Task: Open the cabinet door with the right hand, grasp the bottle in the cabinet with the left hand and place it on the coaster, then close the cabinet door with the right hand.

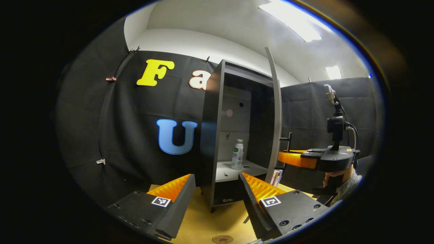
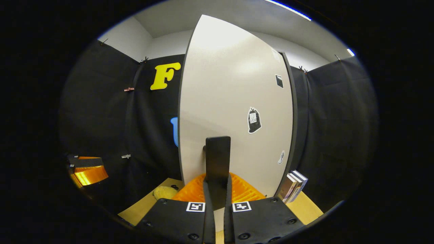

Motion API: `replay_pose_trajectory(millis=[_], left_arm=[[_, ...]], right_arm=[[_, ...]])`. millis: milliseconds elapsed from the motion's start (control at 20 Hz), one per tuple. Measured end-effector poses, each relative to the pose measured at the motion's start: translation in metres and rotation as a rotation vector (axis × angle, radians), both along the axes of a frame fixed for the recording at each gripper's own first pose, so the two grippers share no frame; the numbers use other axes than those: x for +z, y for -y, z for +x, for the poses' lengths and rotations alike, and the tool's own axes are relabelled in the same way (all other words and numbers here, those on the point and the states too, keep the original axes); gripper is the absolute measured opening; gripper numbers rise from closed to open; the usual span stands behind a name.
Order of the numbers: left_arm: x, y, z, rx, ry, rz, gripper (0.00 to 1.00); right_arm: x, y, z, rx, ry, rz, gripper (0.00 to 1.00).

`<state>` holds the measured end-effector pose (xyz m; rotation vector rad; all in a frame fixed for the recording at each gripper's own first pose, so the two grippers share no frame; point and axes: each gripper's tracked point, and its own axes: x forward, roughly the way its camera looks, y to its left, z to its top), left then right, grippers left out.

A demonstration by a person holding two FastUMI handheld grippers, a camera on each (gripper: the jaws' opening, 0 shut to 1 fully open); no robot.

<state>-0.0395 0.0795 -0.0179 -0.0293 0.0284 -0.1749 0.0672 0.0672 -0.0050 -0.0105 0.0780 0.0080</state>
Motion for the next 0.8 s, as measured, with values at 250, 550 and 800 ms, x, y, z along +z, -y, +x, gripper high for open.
replay_pose_trajectory(millis=[250,550,800], left_arm=[[-0.006,0.016,0.0,-0.068,-0.008,0.002,0.81],[-0.014,0.036,0.012,-0.113,-0.021,-0.023,0.81],[-0.003,0.068,0.037,-0.12,0.016,-0.013,0.81]], right_arm=[[0.001,0.029,-0.032,-0.045,0.037,0.017,0.14],[0.002,0.041,-0.057,-0.062,0.041,0.018,0.13],[0.003,0.071,-0.077,-0.082,0.041,0.021,0.13]])
